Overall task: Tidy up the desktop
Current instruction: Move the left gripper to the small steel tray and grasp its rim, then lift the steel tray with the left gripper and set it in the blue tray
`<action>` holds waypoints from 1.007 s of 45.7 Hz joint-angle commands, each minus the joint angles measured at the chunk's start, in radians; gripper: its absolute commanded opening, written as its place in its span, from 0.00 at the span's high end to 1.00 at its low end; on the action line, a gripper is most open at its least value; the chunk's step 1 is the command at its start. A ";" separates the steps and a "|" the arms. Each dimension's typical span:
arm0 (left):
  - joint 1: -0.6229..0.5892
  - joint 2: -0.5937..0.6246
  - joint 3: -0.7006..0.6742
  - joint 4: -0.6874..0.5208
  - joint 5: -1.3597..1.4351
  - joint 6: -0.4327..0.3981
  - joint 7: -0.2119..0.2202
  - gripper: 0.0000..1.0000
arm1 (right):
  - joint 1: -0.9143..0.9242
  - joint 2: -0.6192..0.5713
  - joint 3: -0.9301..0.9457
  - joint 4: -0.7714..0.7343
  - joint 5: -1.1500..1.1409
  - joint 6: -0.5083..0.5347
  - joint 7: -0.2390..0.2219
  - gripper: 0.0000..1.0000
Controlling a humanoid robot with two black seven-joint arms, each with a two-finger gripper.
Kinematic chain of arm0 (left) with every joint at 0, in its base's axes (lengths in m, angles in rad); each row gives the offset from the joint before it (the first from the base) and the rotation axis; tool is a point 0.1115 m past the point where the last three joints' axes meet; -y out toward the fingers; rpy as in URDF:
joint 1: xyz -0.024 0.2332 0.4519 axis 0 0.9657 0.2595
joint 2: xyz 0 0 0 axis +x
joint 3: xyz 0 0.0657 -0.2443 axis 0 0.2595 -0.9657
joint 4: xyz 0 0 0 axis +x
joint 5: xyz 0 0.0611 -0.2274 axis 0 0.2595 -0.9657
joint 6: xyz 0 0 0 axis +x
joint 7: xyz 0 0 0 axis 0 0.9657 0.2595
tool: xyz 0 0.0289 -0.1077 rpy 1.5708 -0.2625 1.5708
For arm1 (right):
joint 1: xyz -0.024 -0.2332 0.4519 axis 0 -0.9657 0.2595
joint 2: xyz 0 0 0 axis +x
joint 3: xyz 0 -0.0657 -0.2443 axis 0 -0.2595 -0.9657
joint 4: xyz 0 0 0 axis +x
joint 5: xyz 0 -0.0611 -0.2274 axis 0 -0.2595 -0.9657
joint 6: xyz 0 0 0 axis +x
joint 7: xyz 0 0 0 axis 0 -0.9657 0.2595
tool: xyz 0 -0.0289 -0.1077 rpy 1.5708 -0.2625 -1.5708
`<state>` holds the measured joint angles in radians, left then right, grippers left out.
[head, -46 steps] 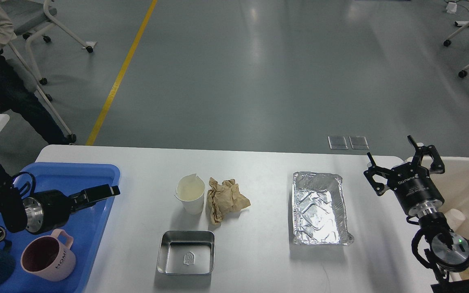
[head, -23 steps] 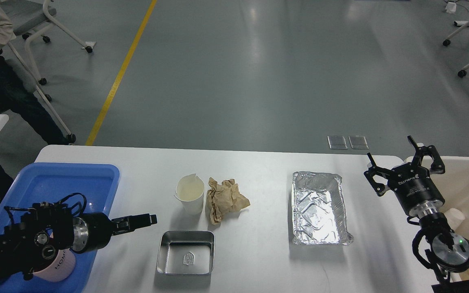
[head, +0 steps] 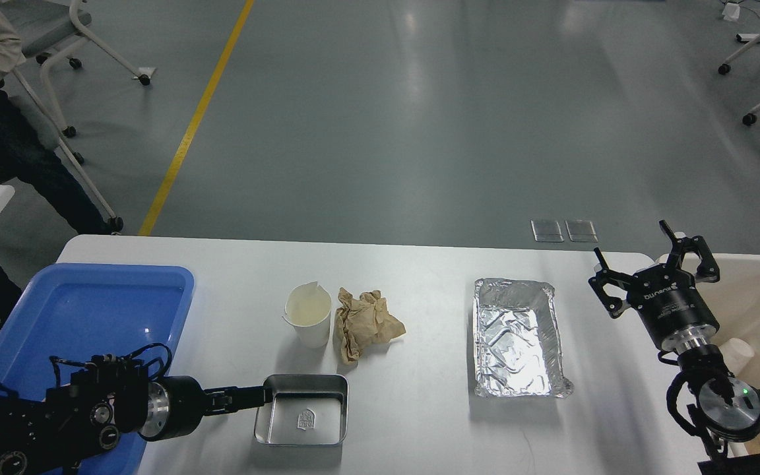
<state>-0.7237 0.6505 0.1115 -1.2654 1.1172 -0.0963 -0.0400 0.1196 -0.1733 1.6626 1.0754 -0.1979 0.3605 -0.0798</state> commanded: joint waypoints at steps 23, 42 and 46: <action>-0.003 -0.017 0.076 0.003 0.010 0.001 -0.009 0.89 | 0.002 0.000 0.000 0.000 0.000 0.000 0.000 0.00; -0.043 0.017 0.050 -0.003 -0.016 0.000 -0.034 1.00 | 0.008 0.001 -0.001 0.000 0.000 0.000 0.000 0.00; -0.068 0.034 0.048 -0.017 -0.017 0.000 -0.038 1.00 | 0.008 0.001 -0.001 0.000 0.000 0.000 0.000 0.00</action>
<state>-0.7646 0.6646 0.1637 -1.2683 1.1022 -0.0958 -0.0738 0.1262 -0.1718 1.6621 1.0754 -0.1978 0.3605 -0.0798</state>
